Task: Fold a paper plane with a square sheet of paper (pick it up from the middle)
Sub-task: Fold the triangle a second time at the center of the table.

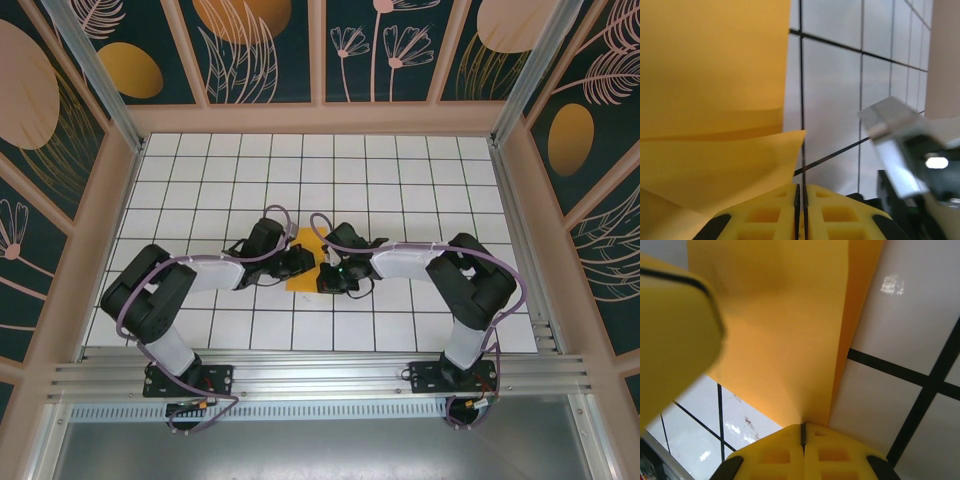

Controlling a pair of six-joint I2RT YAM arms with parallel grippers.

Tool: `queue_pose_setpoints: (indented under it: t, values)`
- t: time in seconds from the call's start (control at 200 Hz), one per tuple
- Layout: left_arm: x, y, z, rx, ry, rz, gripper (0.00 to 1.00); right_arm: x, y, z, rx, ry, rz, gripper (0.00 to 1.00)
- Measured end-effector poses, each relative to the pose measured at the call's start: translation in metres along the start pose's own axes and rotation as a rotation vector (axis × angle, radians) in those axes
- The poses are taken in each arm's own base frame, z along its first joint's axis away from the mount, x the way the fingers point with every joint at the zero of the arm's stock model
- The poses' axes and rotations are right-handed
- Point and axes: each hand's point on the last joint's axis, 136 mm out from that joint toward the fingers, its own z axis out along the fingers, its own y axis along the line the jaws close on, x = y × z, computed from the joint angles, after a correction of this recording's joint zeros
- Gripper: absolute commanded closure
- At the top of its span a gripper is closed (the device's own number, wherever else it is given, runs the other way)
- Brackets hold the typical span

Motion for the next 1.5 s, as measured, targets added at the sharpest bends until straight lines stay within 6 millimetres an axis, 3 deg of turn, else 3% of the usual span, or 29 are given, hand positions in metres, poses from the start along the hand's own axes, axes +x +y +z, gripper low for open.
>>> queue_pose_setpoints:
  t: [0.355, 0.751, 1.311, 1.501]
  values:
    - [0.011, 0.025, 0.012, -0.061, 0.035, -0.034, 0.89, -0.001, 0.001, -0.001, -0.002, -0.001, 0.002, 0.98]
    - [0.009, 0.026, 0.013, -0.069, 0.030, -0.034, 0.89, -0.015, 0.016, -0.009, -0.014, -0.027, -0.015, 0.95]
    - [0.005, 0.027, 0.013, -0.094, 0.023, -0.025, 0.87, -0.013, -0.002, 0.001, 0.018, -0.030, 0.002, 0.95]
    - [-0.010, 0.036, 0.006, -0.107, -0.006, -0.037, 0.87, -0.012, -0.003, 0.002, 0.007, -0.039, 0.001, 0.95]
